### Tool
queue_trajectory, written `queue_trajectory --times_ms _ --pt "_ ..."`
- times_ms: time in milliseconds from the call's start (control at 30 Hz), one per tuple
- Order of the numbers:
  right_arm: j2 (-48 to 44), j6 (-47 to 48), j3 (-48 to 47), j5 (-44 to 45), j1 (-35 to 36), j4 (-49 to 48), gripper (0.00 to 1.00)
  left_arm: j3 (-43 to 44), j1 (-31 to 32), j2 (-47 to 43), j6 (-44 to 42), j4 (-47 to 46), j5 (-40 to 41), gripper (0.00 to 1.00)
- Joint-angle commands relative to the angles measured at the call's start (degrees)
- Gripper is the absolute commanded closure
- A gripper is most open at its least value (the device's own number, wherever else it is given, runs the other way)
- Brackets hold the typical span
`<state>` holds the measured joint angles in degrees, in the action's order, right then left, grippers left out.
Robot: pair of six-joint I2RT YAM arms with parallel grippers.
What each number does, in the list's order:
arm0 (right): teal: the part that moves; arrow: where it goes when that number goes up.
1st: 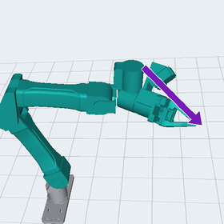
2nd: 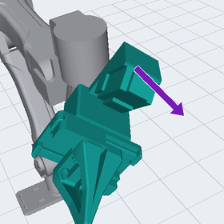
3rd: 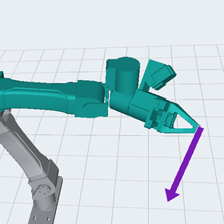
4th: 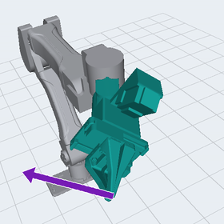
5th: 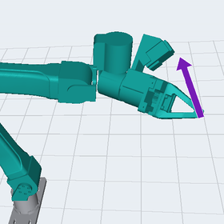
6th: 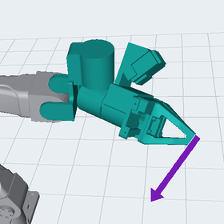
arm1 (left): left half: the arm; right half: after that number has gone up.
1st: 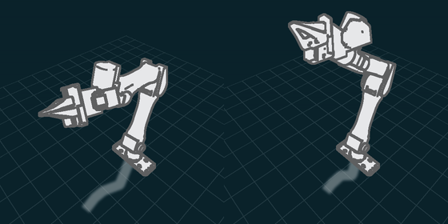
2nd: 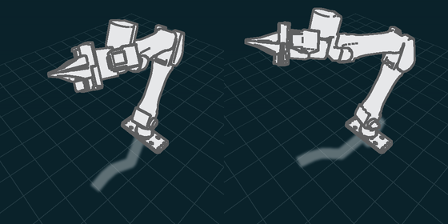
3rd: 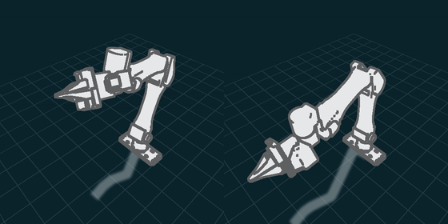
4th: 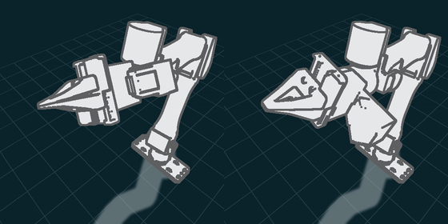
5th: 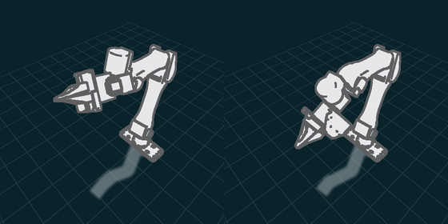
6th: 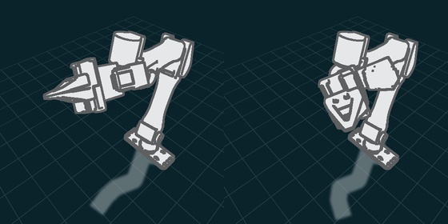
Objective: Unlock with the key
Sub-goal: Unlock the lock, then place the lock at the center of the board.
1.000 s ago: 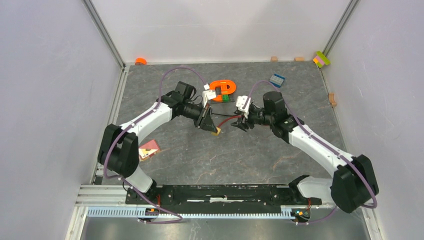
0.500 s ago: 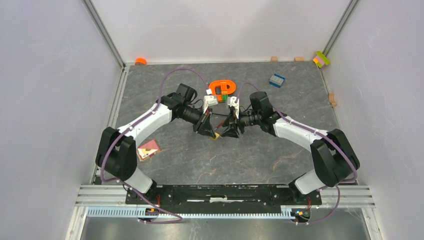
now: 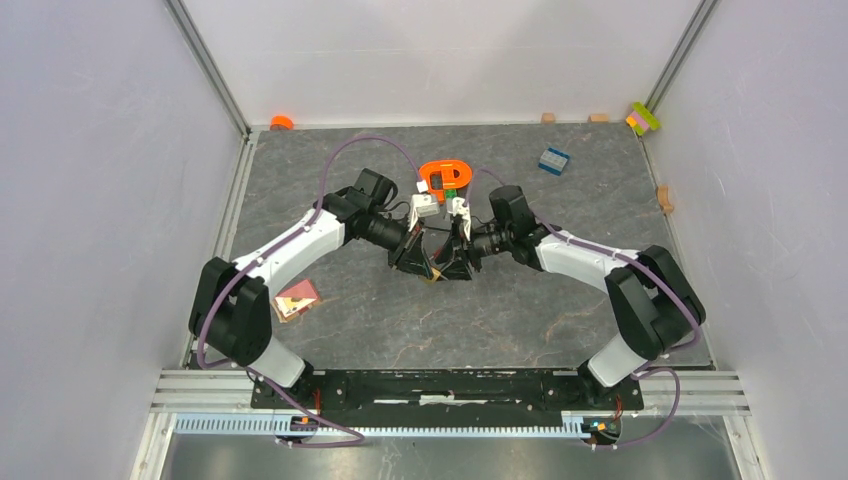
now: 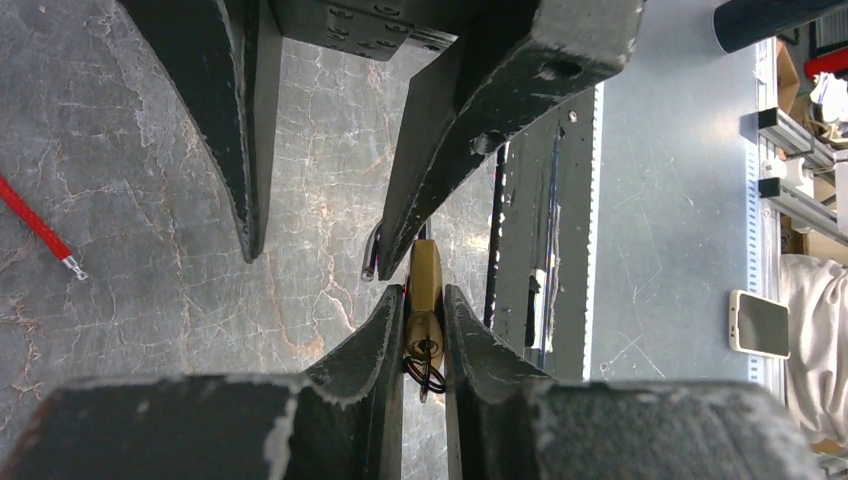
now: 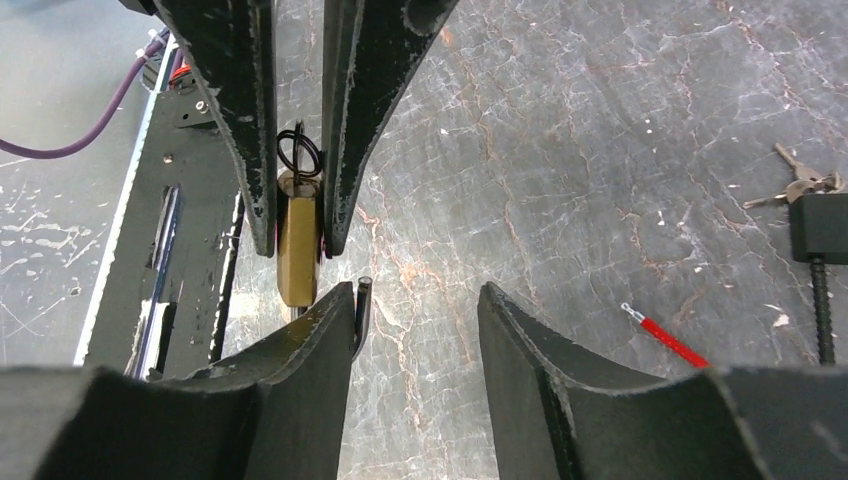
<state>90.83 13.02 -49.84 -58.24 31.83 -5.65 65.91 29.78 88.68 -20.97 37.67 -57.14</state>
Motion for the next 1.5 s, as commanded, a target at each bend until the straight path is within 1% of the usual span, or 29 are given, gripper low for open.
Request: queue_trajectory --times_ms 0,100,200,333,400,567,667,800,833,933,1033,1167,1333,1467 --pt "1.79 -0.38 -2.67 -2.05 0.48 -1.6 0.5 0.02 0.39 -2.3 -2.57 -1.56 -1.32 0.98" --pt "2.65 0.74 -3.48 -1.13 0.6 -0.07 0.59 -0.97 0.47 -2.37 -1.09 -3.36 -0.63 0.98" --pt "2.6 2.7 -4.48 1.56 0.59 2.39 0.62 -1.89 0.44 -2.48 0.76 -4.97 0.63 0.98" --pt "1.33 4.16 -5.39 7.87 0.6 4.34 0.68 -3.51 0.39 -3.05 4.48 -8.09 3.59 0.98" --pt "0.41 4.32 -5.66 11.63 0.64 4.87 0.72 -4.17 0.42 -3.04 6.53 -9.26 5.2 0.98" --pt "-3.37 4.26 -4.97 20.8 0.6 4.5 0.73 -5.74 0.28 -1.95 12.95 -11.53 10.42 0.98" --pt "-5.95 4.08 -3.35 24.82 0.98 3.19 0.74 -5.97 -0.26 -0.3 16.41 -12.26 11.61 0.98" --pt "-7.55 4.24 -0.74 26.97 2.54 0.8 0.74 -5.16 -1.23 3.29 19.12 -12.29 10.95 0.98" --pt "-7.03 4.0 -0.33 26.96 2.86 0.22 0.73 -4.73 -1.41 4.56 18.97 -11.98 10.62 0.98" --pt "-4.61 3.43 -0.14 27.23 2.94 -1.16 0.64 -3.5 -2.62 8.24 18.24 -10.97 8.98 0.98" --pt "-4.11 3.62 -0.3 27.43 2.58 -1.89 0.6 -2.37 -4.73 11.86 16.42 -8.67 8.06 0.98" --pt "-5.6 4.39 0.27 27.92 1.55 -2.01 0.6 -2.17 -8.34 15.42 14.64 -6.43 6.77 0.98" --pt "-6.68 4.51 1.86 27.91 0.73 -2.24 0.6 -0.71 -11.41 19.98 12.82 -3.3 4.87 0.98" --pt "-7.15 4.82 3.01 27.76 0.46 -2.13 0.6 0.89 -13.72 23.66 11.54 -1.11 4.39 0.85"
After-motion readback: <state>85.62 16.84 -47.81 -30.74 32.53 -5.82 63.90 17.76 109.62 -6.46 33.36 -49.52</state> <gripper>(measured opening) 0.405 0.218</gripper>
